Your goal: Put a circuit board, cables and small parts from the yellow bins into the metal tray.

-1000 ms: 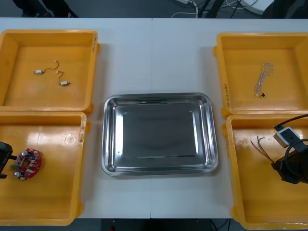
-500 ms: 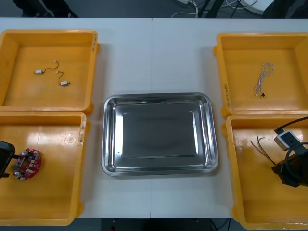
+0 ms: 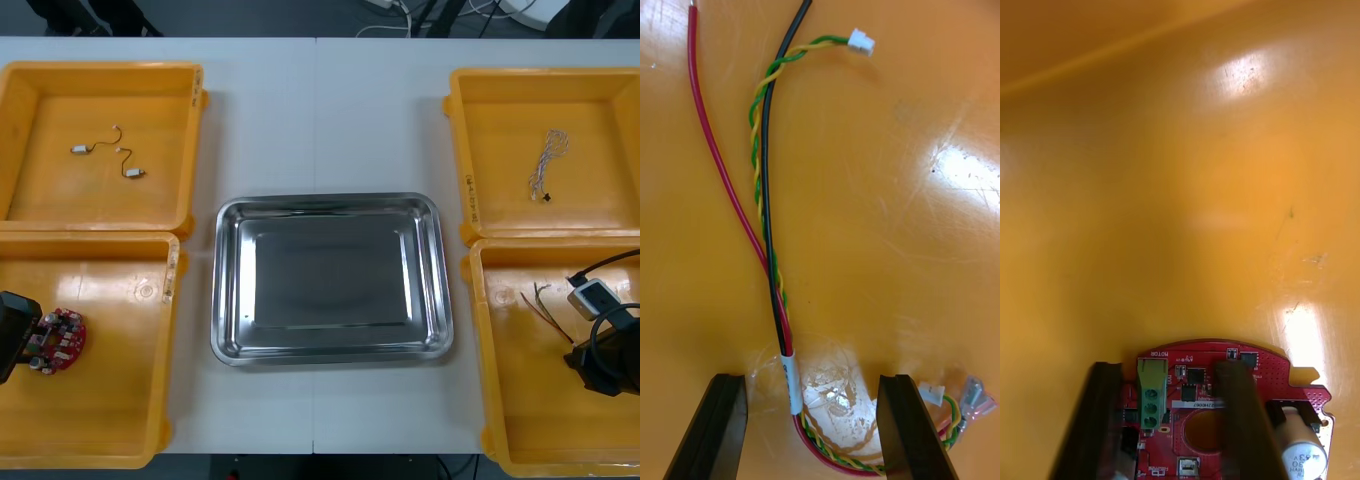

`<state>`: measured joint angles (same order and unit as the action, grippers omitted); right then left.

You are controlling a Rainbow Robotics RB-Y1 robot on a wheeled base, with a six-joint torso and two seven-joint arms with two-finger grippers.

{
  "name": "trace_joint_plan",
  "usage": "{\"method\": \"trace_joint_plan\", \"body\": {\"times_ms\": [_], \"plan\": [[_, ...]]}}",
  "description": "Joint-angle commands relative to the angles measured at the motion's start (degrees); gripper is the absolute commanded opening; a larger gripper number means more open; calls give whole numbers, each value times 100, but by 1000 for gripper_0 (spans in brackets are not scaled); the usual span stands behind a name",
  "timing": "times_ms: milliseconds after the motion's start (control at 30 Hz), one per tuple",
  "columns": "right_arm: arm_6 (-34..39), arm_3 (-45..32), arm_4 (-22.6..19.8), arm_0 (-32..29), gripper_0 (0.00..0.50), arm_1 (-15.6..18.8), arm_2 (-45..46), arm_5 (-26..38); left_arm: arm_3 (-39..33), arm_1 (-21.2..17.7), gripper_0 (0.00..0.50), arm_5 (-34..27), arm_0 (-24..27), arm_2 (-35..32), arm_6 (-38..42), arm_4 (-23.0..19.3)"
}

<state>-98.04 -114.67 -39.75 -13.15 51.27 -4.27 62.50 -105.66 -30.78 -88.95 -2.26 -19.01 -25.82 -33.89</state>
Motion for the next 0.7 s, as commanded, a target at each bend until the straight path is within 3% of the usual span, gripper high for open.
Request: {"method": "trace_joint_plan", "body": {"times_ms": [33,67,133,467,700], "plan": [[-119,-29,73,-117,500,-73,-74,-80,-148,81,46,54,-179,3,-239,67],[-119,-29,73,-117,500,-73,-74,-80,-148,81,46,54,-179,3,-239,67],[-110,-20,73,-117,500,-126,-74,-80,-139,81,0,54,-179,3,-239,84],[-101,-20,99,-73,500,-337,-74,-80,-174,81,0,45,-187,-6,-239,137],[-145,208,152,-65,500,-460,-83,-238,-842,-60,0,-491,-222,-340,-221,75]]}}
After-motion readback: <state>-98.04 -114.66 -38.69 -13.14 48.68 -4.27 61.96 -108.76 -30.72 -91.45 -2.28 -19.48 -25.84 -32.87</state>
